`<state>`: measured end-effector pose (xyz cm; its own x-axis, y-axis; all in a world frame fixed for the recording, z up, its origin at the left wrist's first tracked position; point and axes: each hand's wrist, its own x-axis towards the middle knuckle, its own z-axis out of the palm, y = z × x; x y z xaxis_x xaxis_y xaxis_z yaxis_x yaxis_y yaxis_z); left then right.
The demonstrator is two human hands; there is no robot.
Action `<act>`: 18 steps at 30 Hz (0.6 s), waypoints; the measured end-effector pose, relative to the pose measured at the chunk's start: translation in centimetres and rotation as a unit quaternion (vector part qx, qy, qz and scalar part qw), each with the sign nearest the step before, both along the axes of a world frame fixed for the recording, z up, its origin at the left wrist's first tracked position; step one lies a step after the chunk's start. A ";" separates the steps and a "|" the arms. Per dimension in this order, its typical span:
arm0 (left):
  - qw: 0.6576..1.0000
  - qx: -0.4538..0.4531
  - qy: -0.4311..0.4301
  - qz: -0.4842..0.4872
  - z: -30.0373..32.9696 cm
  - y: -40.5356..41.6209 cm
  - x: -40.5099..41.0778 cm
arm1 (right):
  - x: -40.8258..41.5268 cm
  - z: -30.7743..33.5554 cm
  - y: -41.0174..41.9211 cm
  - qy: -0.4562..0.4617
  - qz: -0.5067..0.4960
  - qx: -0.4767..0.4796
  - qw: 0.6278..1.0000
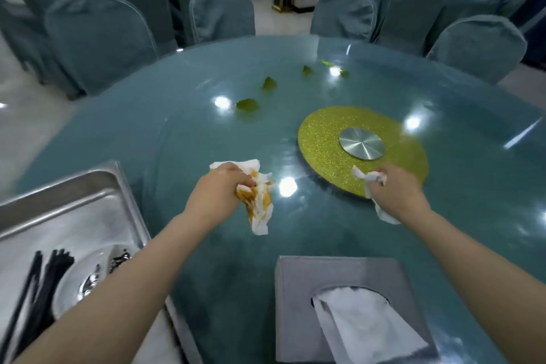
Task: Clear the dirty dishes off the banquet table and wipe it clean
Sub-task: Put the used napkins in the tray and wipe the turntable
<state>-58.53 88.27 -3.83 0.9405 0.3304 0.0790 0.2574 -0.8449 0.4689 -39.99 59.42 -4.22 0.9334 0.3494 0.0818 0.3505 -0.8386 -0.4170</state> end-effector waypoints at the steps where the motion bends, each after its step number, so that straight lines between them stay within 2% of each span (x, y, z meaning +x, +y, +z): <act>1: 1.000 -0.003 -0.020 0.006 0.8 0.5 -1.6 | -1.2 0.8 1.4 -0.015 0.013 0.032 0.999; 3: 0.999 0.004 -0.049 0.022 2.5 1.9 -5.6 | -4.1 2.5 4.4 -0.041 0.047 0.067 0.996; 7: 0.996 0.011 -0.064 0.058 4.6 5.0 -13.4 | -10.4 5.3 10.4 -0.059 0.090 0.070 0.992; 13: 0.990 0.009 -0.027 0.136 4.4 8.7 -24.6 | -22.2 5.1 17.5 -0.036 0.193 0.026 0.980; 18: 0.980 -0.040 0.018 0.195 1.8 10.1 -30.9 | -29.0 3.9 22.0 0.018 0.261 0.011 0.965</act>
<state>-89.47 98.41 -1.98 0.7431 0.6692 0.0081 0.5711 -0.6403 0.5137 -68.99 81.37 -0.29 0.6329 0.7714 0.0657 0.7078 -0.5421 -0.4530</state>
